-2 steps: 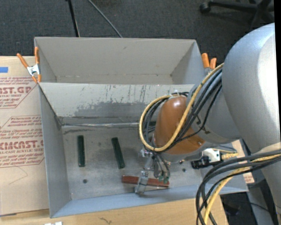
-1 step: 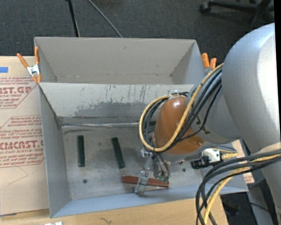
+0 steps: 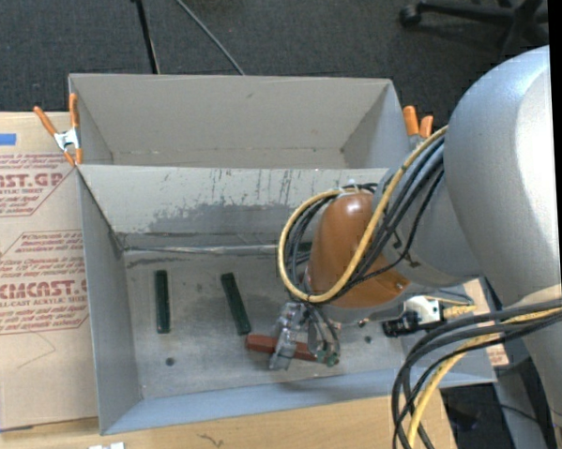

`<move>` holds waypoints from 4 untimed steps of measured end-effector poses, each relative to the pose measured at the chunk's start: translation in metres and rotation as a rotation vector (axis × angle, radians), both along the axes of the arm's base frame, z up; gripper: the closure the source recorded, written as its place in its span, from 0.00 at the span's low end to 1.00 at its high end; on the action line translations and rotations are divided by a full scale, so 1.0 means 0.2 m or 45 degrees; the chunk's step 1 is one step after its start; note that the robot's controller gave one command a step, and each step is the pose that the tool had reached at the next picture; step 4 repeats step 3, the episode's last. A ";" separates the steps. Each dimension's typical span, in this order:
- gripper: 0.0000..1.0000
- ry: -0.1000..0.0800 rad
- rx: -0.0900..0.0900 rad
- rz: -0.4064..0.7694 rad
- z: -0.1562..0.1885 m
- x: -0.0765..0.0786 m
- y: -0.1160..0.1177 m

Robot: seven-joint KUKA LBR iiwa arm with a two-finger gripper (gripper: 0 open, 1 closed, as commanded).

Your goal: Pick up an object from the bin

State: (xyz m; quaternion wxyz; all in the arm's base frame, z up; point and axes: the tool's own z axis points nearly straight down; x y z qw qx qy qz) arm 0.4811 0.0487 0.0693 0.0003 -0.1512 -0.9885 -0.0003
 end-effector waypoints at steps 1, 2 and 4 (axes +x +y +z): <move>1.00 -0.001 0.000 0.000 0.01 0.00 0.00; 1.00 -0.005 0.001 0.001 0.26 0.00 0.00; 1.00 -0.011 0.001 0.003 0.64 0.01 0.01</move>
Offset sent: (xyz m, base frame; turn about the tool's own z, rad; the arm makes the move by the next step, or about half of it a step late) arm -0.0003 0.0001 0.0018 0.0000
